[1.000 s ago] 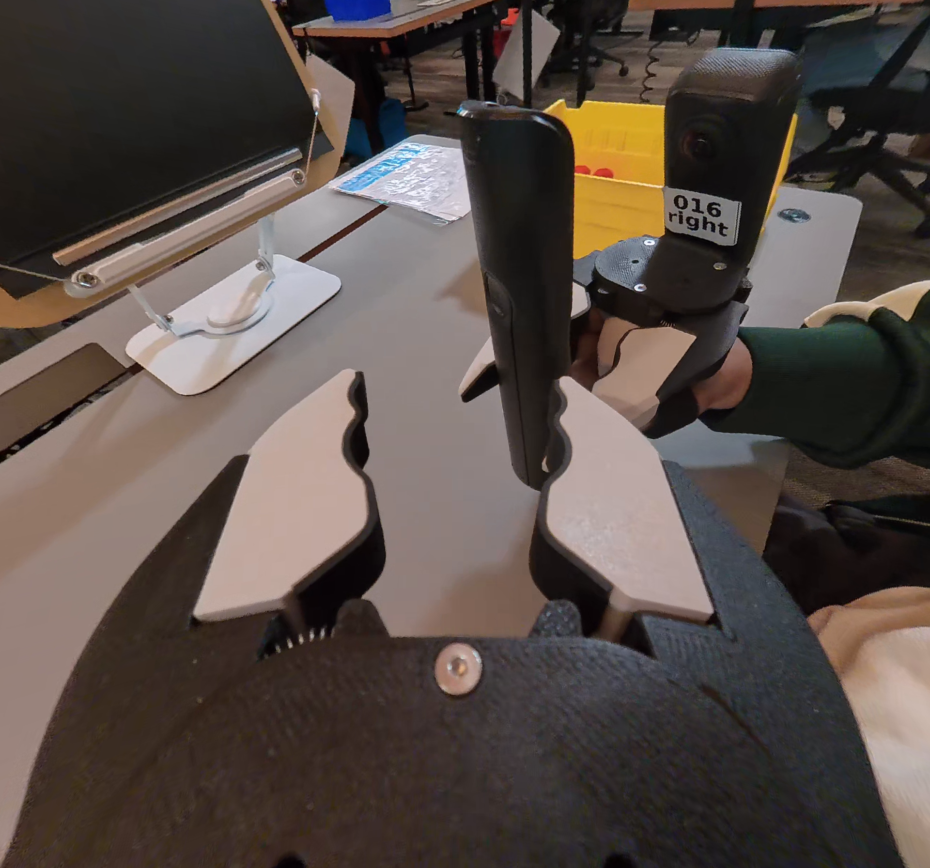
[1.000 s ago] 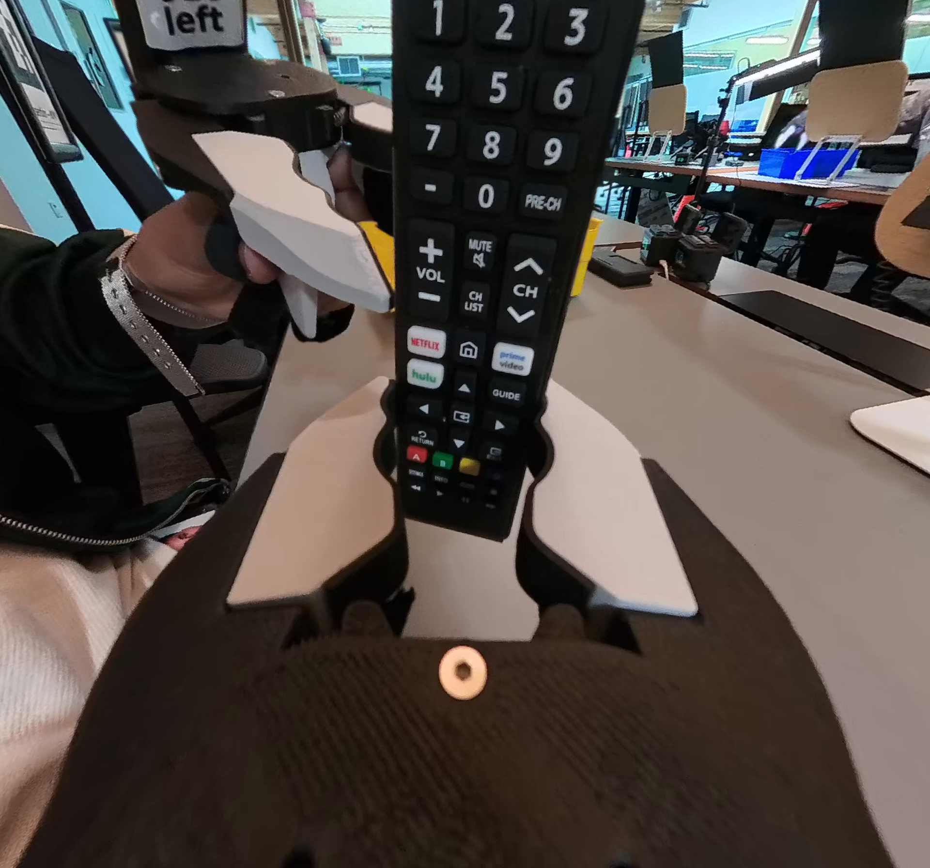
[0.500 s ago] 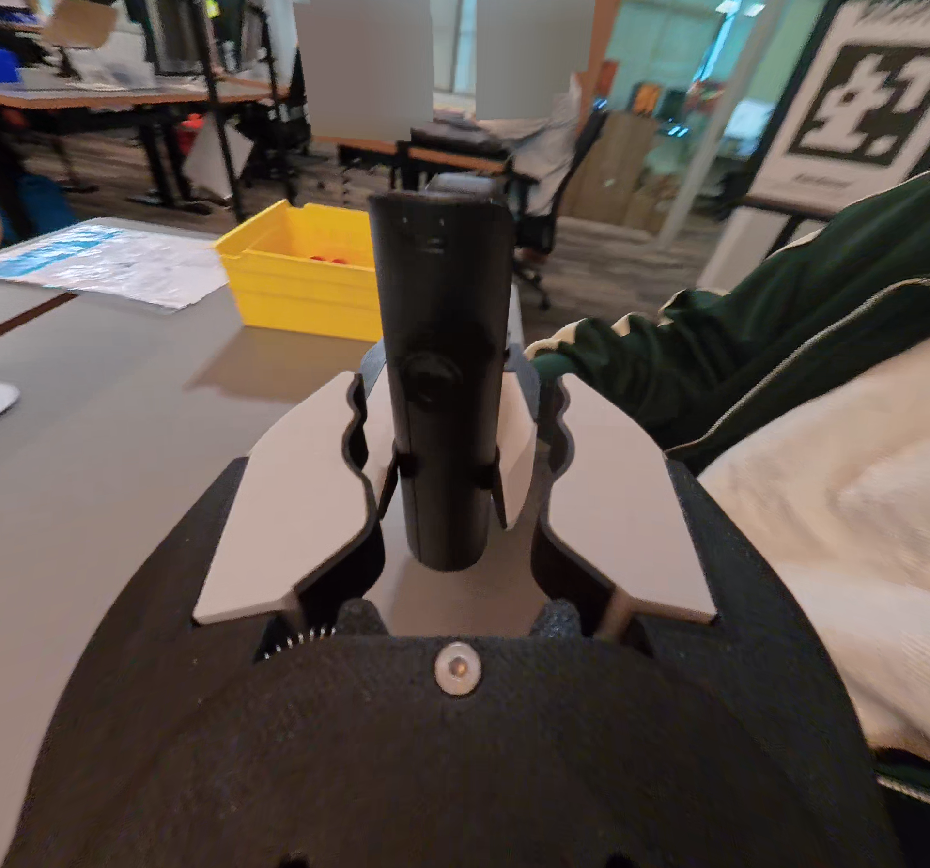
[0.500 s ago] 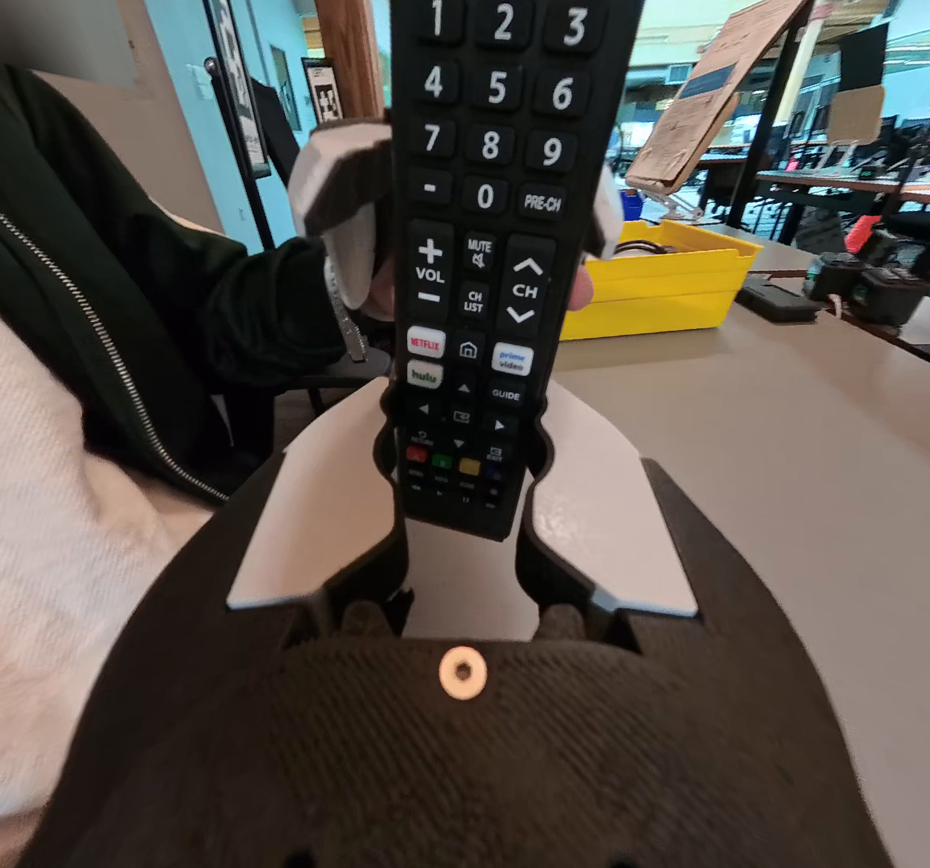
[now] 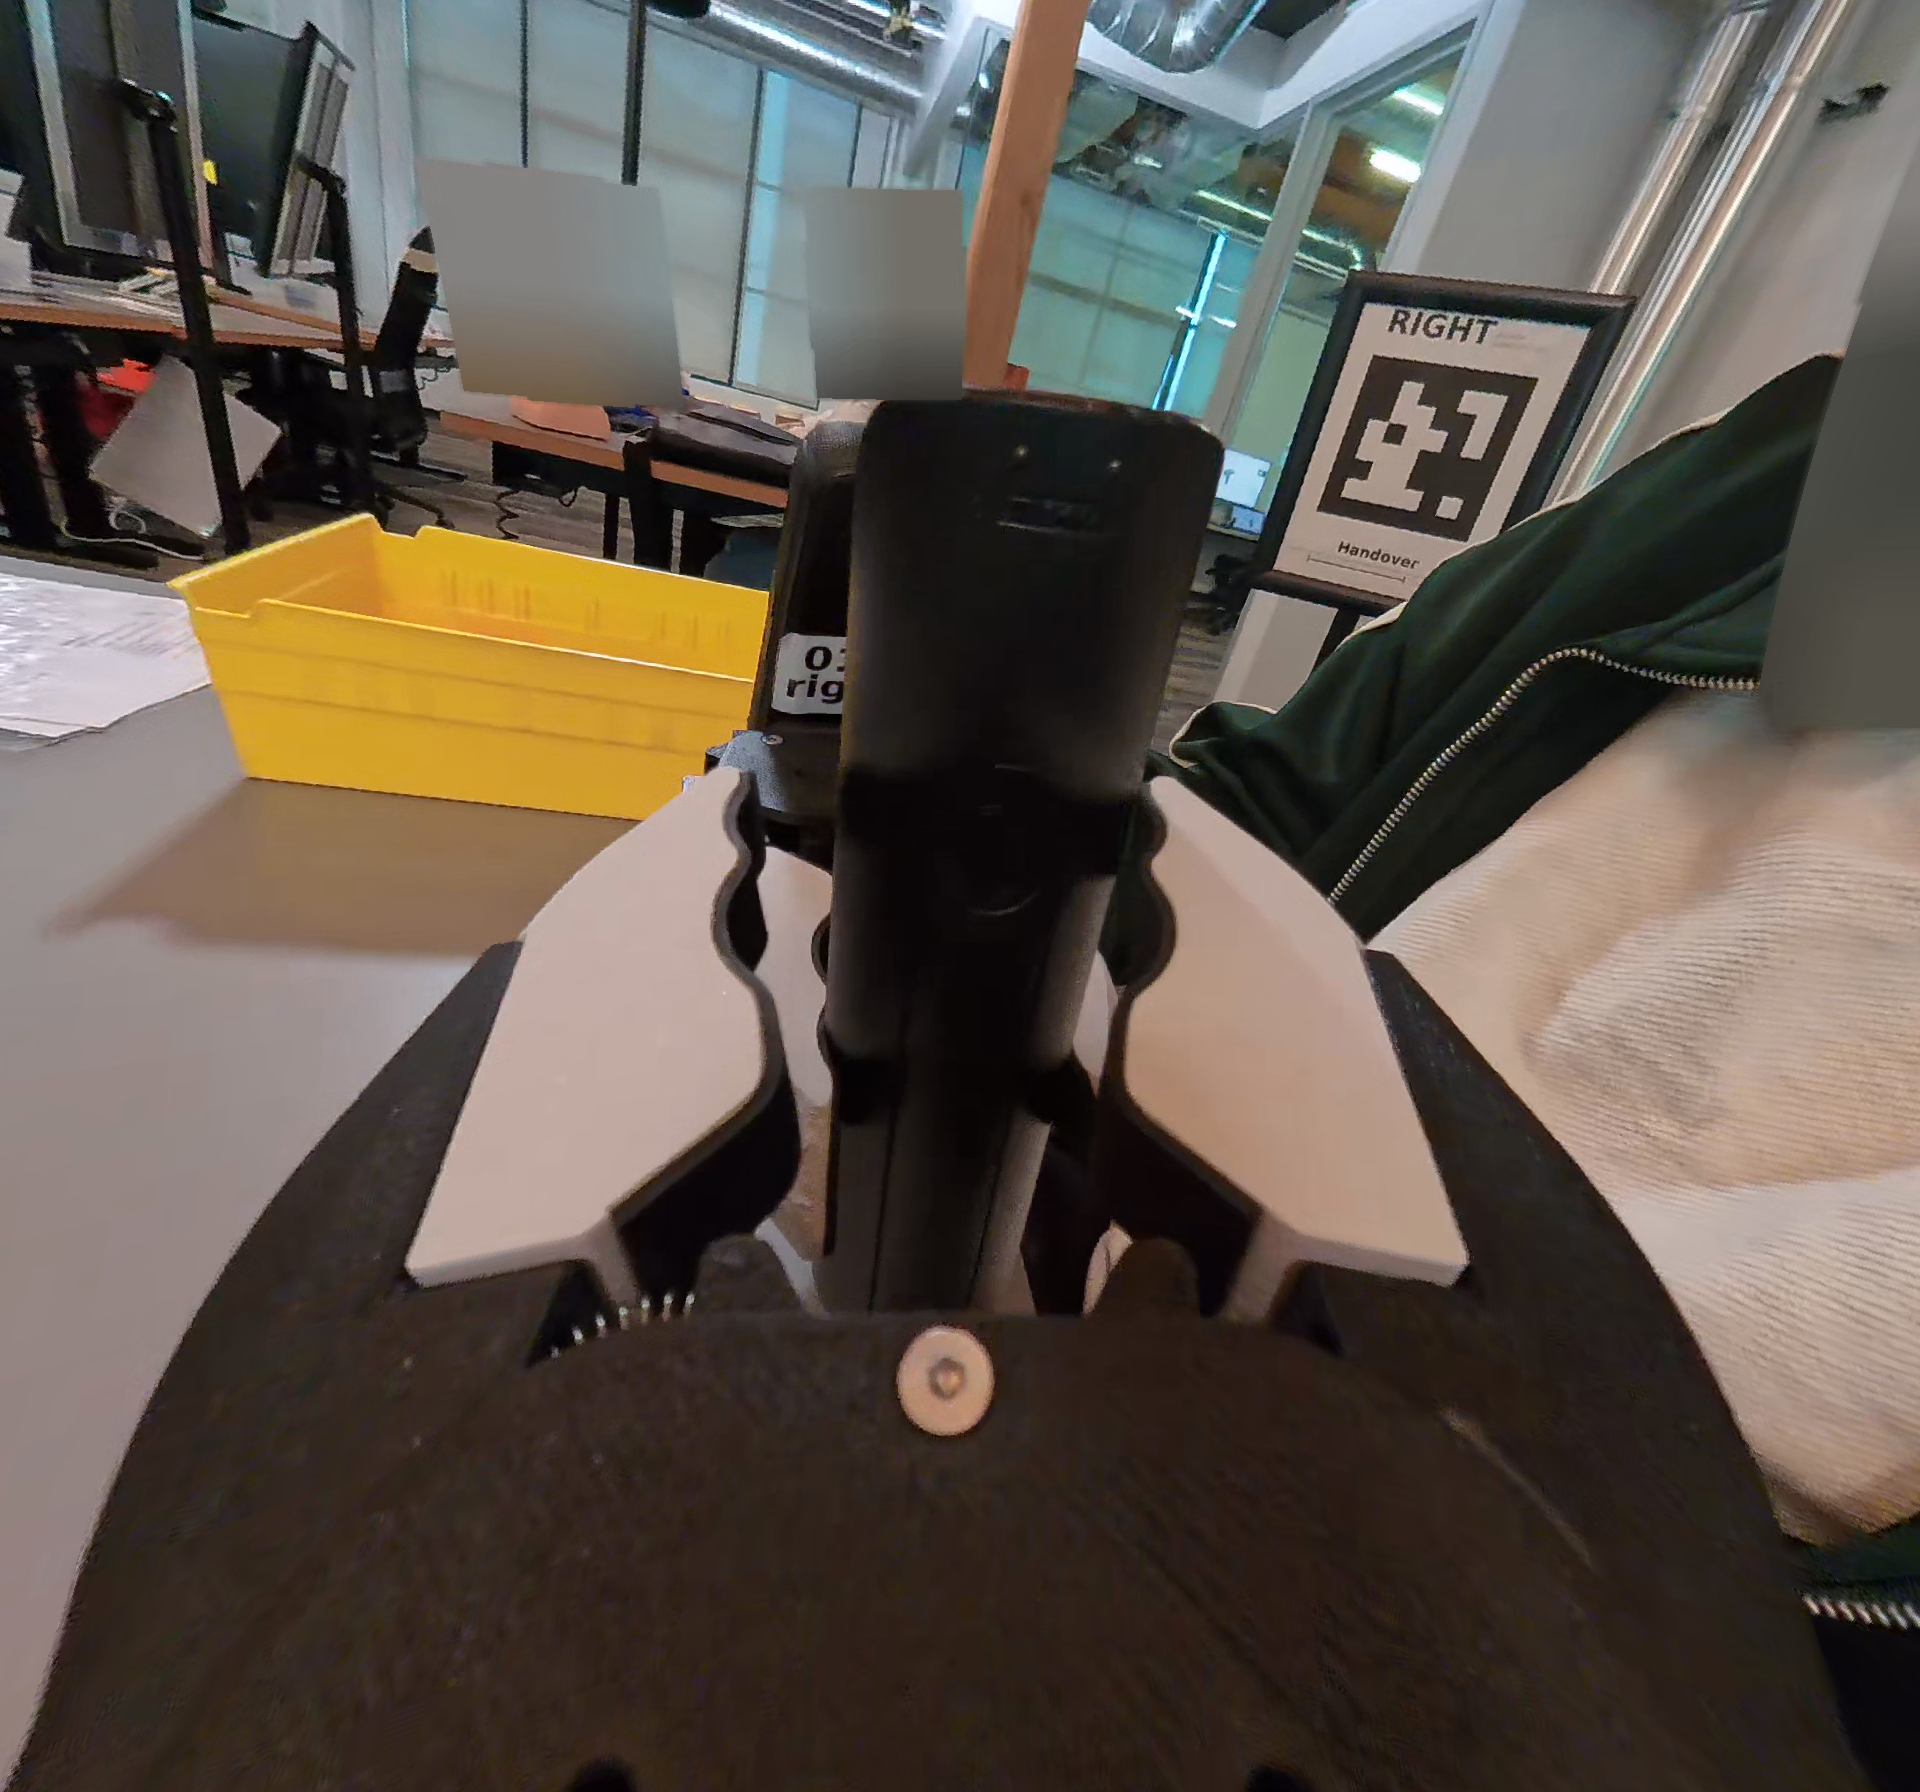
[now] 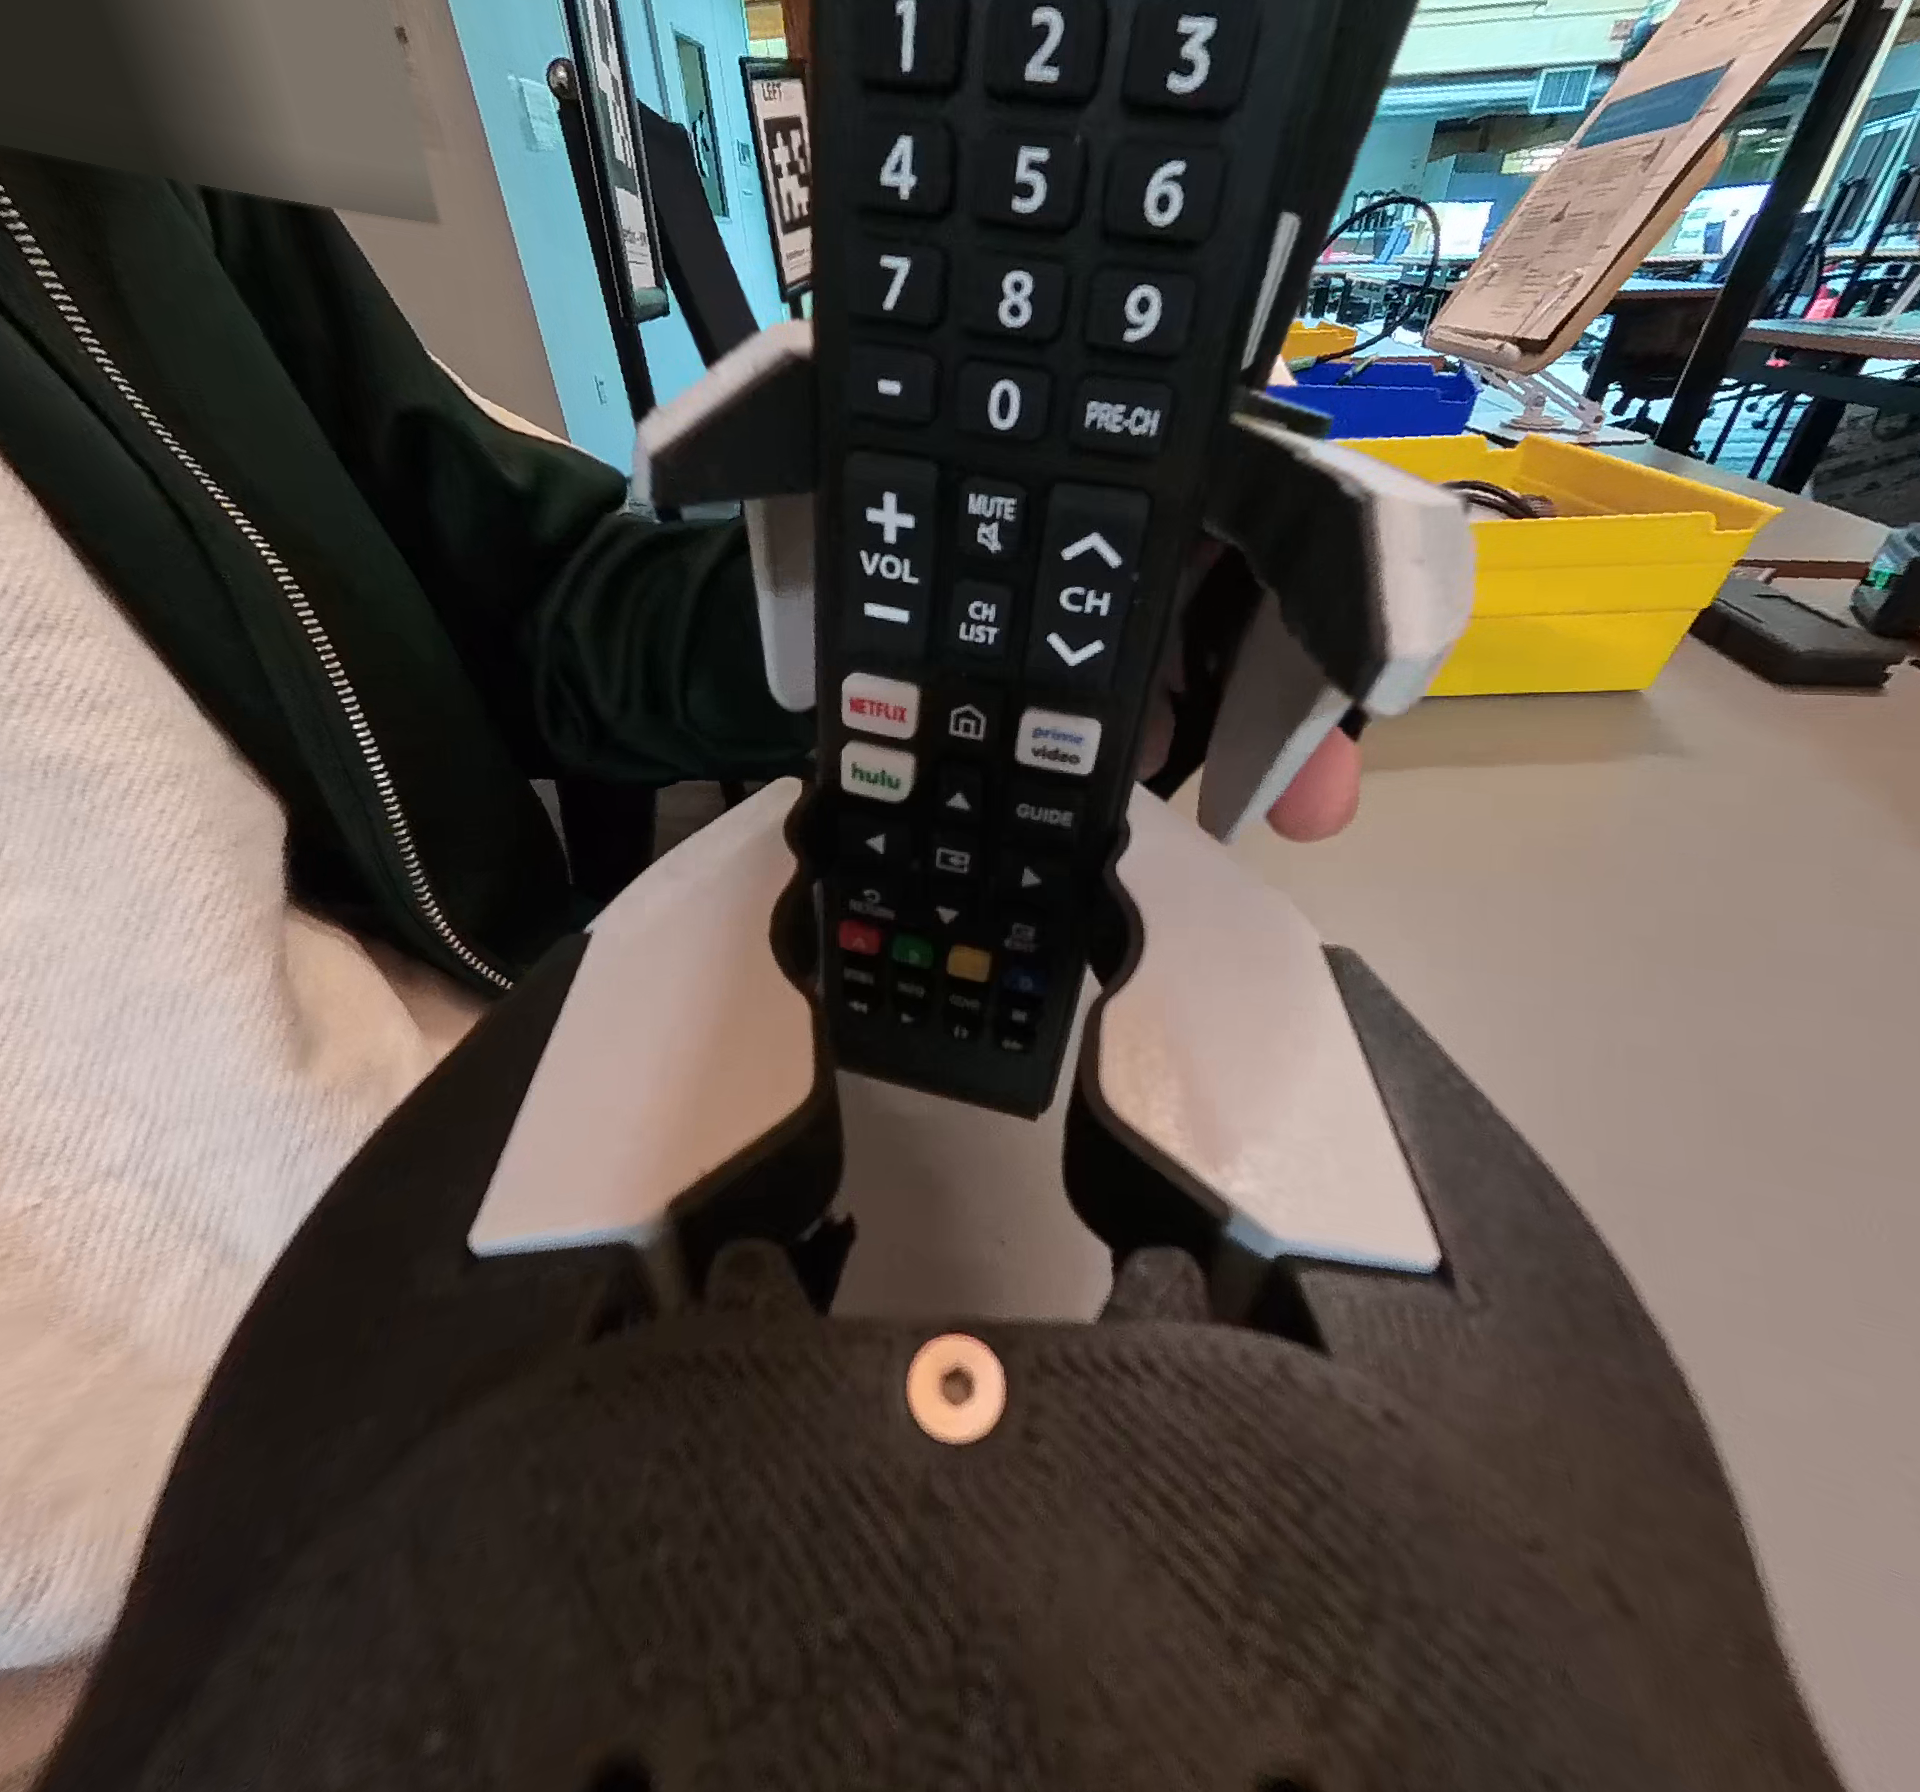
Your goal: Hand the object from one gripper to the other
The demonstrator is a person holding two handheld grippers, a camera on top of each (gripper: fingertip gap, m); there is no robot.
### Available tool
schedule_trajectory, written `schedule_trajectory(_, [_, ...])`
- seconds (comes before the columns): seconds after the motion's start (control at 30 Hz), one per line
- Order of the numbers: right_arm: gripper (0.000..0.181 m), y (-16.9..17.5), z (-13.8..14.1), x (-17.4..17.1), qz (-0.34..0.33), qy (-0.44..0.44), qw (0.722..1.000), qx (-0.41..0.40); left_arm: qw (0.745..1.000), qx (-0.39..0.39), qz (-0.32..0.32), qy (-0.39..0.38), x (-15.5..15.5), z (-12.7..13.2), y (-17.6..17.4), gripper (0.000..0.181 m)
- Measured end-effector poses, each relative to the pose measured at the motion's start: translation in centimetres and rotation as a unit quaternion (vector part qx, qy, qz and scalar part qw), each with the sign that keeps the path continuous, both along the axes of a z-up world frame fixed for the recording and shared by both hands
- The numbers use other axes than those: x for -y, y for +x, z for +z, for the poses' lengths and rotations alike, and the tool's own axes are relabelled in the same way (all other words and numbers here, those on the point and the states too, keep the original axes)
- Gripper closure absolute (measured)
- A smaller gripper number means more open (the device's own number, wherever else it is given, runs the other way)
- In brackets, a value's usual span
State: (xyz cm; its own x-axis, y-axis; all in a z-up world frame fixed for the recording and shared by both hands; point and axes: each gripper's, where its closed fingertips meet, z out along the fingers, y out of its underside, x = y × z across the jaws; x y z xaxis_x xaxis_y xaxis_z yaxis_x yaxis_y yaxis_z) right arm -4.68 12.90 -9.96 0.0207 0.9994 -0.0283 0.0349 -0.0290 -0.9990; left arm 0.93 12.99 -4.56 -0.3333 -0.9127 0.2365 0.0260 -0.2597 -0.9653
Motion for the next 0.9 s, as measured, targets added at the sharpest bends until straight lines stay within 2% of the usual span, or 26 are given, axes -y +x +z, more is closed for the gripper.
schedule_trajectory(0.13, [0.13,-0.1,-0.1,0.2,0.003,-0.004,1.0,0.001,1.0,0.005,0.003,0.016,0.2,-0.1,0.1,0.119])
schedule_trajectory(0.2, [0.13,-0.1,0.0,0.2,0.004,-0.011,1.0,-0.001,0.999,0.014,0.006,0.032,0.3,0.1,-0.1,0.129])
schedule_trajectory(0.6, [0.129,0.0,0.1,-0.1,-0.009,-0.007,1.0,-0.012,0.998,-0.003,0.027,0.055,0.0,0.1,-0.1,0.129])
schedule_trajectory(0.9, [0.097,0.6,-2.2,-2.8,-0.078,-0.013,0.997,0.007,0.991,-0.011,0.107,0.077,-3.5,1.9,-2.5,0.129])
